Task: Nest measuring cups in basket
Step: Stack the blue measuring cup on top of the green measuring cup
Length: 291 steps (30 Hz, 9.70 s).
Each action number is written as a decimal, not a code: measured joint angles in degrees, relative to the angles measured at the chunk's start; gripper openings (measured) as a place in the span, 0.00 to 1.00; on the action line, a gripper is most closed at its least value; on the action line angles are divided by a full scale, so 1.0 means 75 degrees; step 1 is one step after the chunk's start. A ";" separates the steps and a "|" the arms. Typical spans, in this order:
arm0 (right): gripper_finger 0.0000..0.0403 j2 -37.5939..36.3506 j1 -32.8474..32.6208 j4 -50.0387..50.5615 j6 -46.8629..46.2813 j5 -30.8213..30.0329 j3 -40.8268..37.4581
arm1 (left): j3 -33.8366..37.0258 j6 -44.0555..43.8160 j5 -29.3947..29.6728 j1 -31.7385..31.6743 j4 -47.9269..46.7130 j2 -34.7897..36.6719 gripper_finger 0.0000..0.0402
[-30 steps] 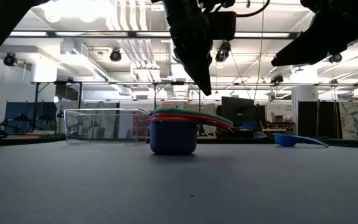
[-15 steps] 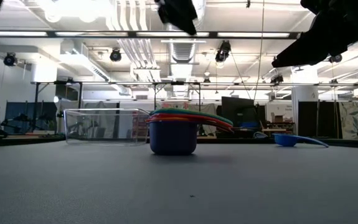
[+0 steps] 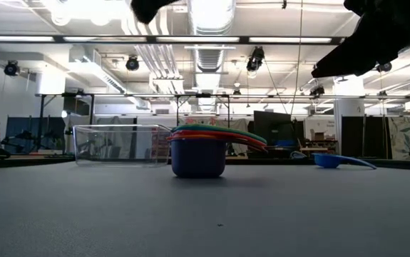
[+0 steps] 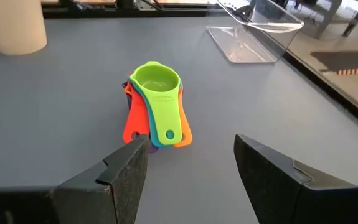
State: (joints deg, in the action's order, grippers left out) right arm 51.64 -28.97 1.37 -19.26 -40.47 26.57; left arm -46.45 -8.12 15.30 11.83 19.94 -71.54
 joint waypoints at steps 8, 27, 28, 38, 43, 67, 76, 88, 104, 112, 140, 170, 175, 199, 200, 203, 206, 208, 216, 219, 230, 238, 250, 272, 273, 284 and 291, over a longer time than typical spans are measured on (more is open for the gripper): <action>0.56 0.0000 0.0384 0.0094 -0.0353 0.0198 0.0236 | 0.2203 -0.0173 0.0090 0.0211 0.3909 -0.0111 0.58; 0.56 0.0034 0.5895 0.6703 -0.1058 0.1492 0.2667 | 0.2514 -0.0084 -0.0200 0.0619 0.4465 -0.0349 0.58; 0.56 0.0050 0.6247 0.6697 -0.0838 0.1937 0.2627 | 0.2514 -0.0060 -0.0237 0.0619 0.4489 -0.0324 0.58; 0.56 0.0947 0.8590 0.6696 0.0916 0.3916 0.2404 | 0.2517 -0.0011 -0.0375 0.0622 0.4319 -0.0324 0.58; 0.56 0.1687 0.8975 0.6669 0.1369 0.3923 0.2404 | 0.2517 -0.0061 -0.0375 0.0622 0.4314 -0.0324 0.58; 0.56 0.4319 1.0360 0.5361 0.2916 0.4455 0.2423 | 0.2526 -0.0064 -0.0378 0.0622 0.3997 -0.0324 0.58; 0.48 0.3459 1.0354 0.5282 0.2645 0.4643 0.2387 | 0.2526 -0.0049 -0.0378 0.0619 0.3941 -0.0324 0.58; 0.39 0.3482 1.0349 0.5290 0.2575 0.4663 0.2375 | 0.2526 -0.0051 -0.0378 0.0619 0.3967 -0.0324 0.58; 0.61 0.3861 1.0349 0.5238 0.2710 0.4845 0.2315 | 0.2526 -0.0101 -0.0378 0.0619 0.3953 -0.0324 0.58; 0.61 0.3877 1.0349 0.5203 0.2619 0.4867 0.2310 | 0.2526 -0.0099 -0.0378 0.0619 0.3953 -0.0324 0.58; 0.37 0.3733 1.0212 0.5155 0.3026 0.5455 0.2302 | 0.2526 -0.0102 -0.0378 0.0619 0.3959 -0.0324 0.58; 0.39 0.2337 0.4181 0.5092 -0.0249 0.4646 0.4316 | 0.2526 -0.0309 -0.0314 0.0618 0.4091 -0.0211 0.58; 0.39 0.3289 0.3450 0.5141 -0.0005 0.4508 0.5395 | 0.2551 -0.0278 -0.0310 0.0689 0.3921 0.0242 0.58; 0.43 0.6613 0.3048 0.5824 0.0891 0.4647 0.7629 | 0.3599 -0.0323 -0.0291 0.0777 0.4263 0.1299 0.58; 0.43 0.6634 0.3048 0.5832 0.0930 0.4648 0.7658 | 0.3599 -0.0321 -0.0291 0.0777 0.4263 0.1299 0.58; 0.44 0.6628 0.3048 0.5803 0.0978 0.4645 0.7667 | 0.3599 -0.0308 -0.0291 0.0777 0.4270 0.1276 0.58; 0.45 0.6560 0.3048 0.5780 0.0976 0.4554 0.7667 | 0.3599 -0.0306 -0.0291 0.0777 0.4240 0.1241 0.58; 0.47 0.6497 0.3048 0.5767 0.0976 0.4442 0.7667 | 0.3599 -0.0306 -0.0291 0.0777 0.4252 0.1229 0.58; 0.53 0.6452 0.3048 0.5767 0.0976 0.4185 0.7667 | 0.3599 -0.0306 -0.0291 0.0777 0.4277 0.1200 0.58; 0.55 0.6452 0.3003 0.5776 0.0978 0.4182 0.7667 | 0.3599 -0.0306 -0.0291 0.0777 0.4285 0.1200 0.58; 0.78 0.6452 0.2897 0.5774 0.0770 0.4187 0.7660 | 0.3599 -0.0306 -0.0291 0.0777 0.4284 0.1126 0.58; 0.95 0.6597 0.3015 0.5685 0.0576 0.4234 0.7583 | 0.3599 -0.0306 -0.0291 0.0777 0.4417 0.1050 0.58; 0.95 0.7047 0.3293 0.5478 0.0783 0.5240 0.7571 | 0.3599 -0.0304 -0.0291 0.0777 0.4420 0.1042 0.58; 0.95 0.7600 0.3328 0.5386 0.0853 0.5202 0.7571 | 0.3599 -0.0272 -0.0293 0.0777 0.4347 0.1042 0.58; 0.95 0.7555 0.3328 0.5404 0.0855 0.5202 0.7573 | 0.3599 -0.0272 -0.0293 0.0777 0.4351 0.1043 0.58; 0.95 0.7172 0.3299 0.5826 0.1066 0.5200 0.7827 | 0.3599 -0.0274 -0.0296 0.0774 0.4326 0.1045 0.58; 0.95 0.7003 0.3299 0.5910 0.1792 0.5193 0.7828 | 0.3599 -0.0274 -0.0296 0.0777 0.4317 0.1045 0.58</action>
State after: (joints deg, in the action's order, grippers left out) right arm 104.16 -4.23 45.69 -5.82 -1.52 85.27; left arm -19.46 -10.17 13.08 17.65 52.31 -63.70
